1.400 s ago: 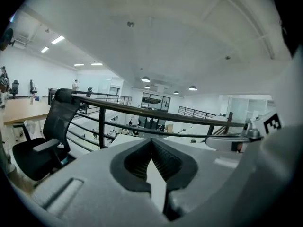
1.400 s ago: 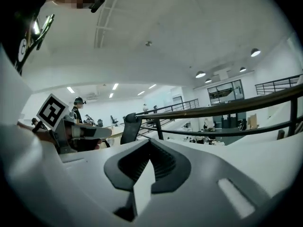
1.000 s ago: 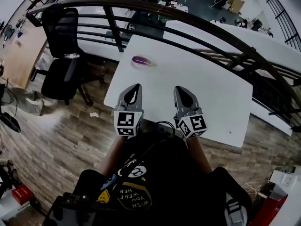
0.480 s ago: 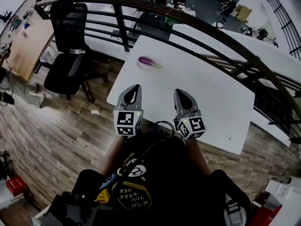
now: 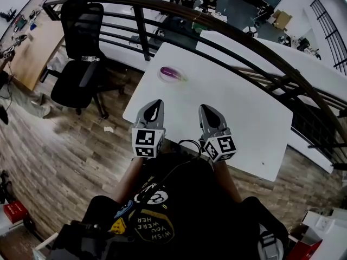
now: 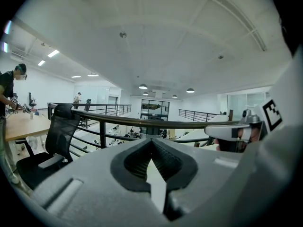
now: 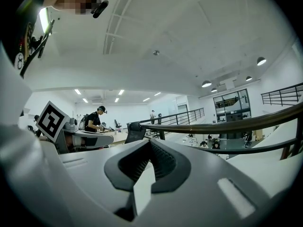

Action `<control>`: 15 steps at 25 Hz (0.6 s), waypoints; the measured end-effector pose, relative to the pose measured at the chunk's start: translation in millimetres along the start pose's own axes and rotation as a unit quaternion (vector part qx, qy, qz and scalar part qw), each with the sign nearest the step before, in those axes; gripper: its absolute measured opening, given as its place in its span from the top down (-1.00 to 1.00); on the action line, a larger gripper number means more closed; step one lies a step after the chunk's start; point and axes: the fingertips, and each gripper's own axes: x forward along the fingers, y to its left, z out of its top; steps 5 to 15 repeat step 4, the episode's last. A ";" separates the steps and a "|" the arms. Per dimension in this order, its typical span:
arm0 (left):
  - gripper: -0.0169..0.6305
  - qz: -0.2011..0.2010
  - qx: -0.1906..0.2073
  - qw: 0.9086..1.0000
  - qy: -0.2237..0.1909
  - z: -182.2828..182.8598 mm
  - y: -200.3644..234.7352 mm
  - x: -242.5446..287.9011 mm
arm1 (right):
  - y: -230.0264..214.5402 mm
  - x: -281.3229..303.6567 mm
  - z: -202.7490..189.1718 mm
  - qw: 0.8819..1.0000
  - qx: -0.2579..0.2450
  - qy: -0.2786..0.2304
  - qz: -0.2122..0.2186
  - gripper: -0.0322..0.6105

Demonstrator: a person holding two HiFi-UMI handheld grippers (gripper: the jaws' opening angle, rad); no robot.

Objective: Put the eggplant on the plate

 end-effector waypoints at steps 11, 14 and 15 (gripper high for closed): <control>0.93 -0.002 -0.001 1.000 0.005 -3.4 -1.6 -3.5 | 4.2 -1.0 -0.6 1.000 0.002 0.003 0.004 0.89; 0.93 -0.002 -0.001 1.000 0.005 -3.4 -1.6 -3.5 | 4.2 -1.0 -0.6 1.000 0.002 0.003 0.004 0.89; 0.93 -0.002 -0.001 1.000 0.005 -3.4 -1.6 -3.5 | 4.2 -1.0 -0.6 1.000 0.002 0.003 0.004 0.89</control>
